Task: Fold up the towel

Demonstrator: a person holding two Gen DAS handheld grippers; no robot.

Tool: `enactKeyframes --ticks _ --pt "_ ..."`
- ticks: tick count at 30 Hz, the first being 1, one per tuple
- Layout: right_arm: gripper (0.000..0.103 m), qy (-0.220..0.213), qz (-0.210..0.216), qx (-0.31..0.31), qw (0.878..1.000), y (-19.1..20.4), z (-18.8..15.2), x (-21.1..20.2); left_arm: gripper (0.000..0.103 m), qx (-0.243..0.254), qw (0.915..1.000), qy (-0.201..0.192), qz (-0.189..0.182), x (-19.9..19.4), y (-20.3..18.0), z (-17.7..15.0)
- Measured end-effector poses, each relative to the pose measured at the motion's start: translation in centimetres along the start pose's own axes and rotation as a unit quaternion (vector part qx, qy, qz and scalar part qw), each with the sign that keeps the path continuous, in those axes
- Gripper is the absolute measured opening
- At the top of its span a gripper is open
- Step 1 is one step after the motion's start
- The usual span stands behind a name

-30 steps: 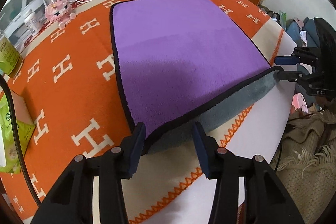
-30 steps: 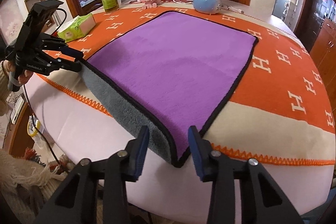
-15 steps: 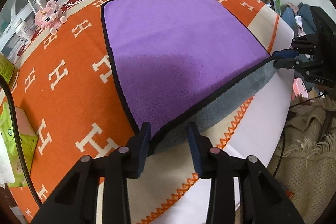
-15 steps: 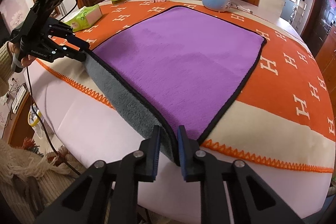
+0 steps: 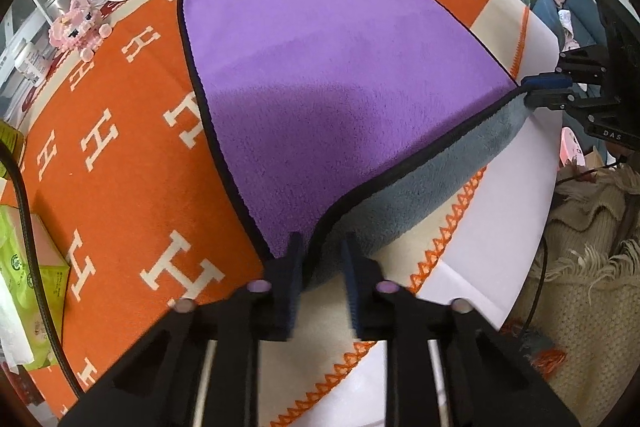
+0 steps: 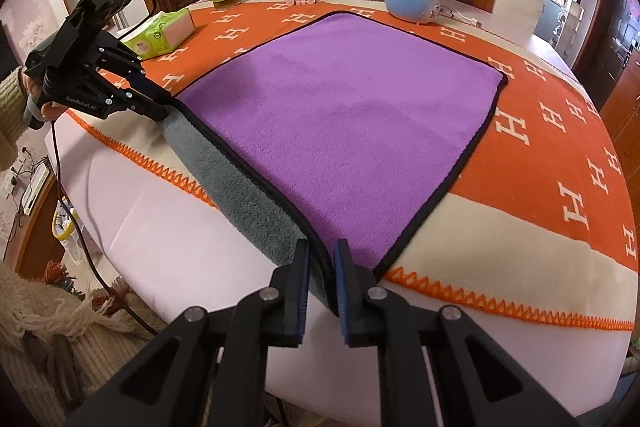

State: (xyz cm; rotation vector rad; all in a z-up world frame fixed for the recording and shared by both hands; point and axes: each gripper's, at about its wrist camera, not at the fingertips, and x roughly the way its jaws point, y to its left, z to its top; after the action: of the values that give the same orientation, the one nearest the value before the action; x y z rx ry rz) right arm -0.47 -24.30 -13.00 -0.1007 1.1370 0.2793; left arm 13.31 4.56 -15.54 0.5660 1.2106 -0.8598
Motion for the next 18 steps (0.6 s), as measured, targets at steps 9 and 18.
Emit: enactKeyframes --ticks 9,18 --pt "0.008 0.002 -0.003 0.008 1.0 0.1 0.0 0.1 0.004 0.003 0.9989 0.005 0.046 -0.1 -1.1 0.0" --pt "0.006 -0.014 -0.005 0.024 1.0 0.0 0.3 -0.7 0.003 -0.015 0.9956 -0.012 0.092 -1.4 -1.8 -0.2"
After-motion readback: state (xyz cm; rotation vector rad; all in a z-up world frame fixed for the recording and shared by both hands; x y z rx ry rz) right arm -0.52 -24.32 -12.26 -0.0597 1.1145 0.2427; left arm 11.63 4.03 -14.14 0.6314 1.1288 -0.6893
